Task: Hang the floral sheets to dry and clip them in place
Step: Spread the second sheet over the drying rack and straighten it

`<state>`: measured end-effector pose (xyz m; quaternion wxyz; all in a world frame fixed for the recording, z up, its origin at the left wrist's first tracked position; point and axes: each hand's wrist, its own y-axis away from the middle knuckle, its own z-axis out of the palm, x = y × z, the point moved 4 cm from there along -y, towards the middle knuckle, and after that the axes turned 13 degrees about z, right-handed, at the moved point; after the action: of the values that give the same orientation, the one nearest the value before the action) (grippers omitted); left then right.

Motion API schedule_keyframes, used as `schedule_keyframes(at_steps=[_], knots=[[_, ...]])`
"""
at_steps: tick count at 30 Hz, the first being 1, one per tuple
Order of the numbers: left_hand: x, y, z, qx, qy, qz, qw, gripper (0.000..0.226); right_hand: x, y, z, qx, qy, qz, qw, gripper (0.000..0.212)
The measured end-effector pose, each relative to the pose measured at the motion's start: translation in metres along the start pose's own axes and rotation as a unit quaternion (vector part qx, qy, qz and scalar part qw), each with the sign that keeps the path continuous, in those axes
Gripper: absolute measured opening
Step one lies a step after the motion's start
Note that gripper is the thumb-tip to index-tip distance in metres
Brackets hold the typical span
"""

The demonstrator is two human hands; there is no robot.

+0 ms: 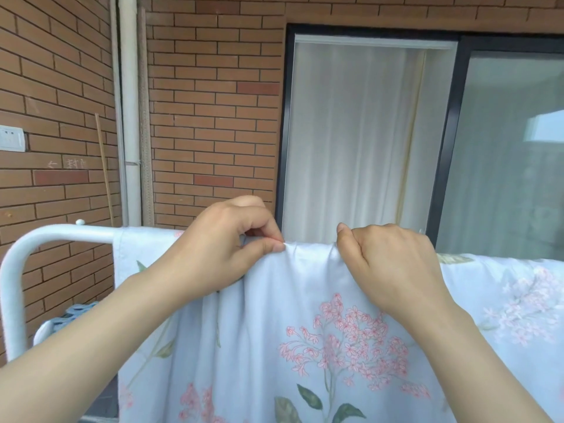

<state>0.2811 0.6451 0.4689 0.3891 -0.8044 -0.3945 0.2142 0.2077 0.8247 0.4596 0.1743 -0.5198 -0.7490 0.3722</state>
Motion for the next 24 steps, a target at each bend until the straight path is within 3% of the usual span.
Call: schedule_keyframes(at_steps=[9, 19, 24], knots=[[-0.02, 0.01, -0.02, -0.047, 0.036, -0.099, 0.993, 0.011, 0.007, 0.0, -0.002, -0.01, -0.012, -0.003, 1.0, 0.056], [-0.039, 0.03, -0.042, -0.035, -0.011, -0.092, 0.995, 0.034, 0.006, 0.002, -0.003, -0.015, -0.003, -0.031, 0.999, 0.079], [-0.043, 0.041, -0.051, -0.014, -0.03, -0.064, 0.997, 0.029, 0.008, 0.004, -0.004, -0.008, -0.007, -0.022, 1.0, 0.076]])
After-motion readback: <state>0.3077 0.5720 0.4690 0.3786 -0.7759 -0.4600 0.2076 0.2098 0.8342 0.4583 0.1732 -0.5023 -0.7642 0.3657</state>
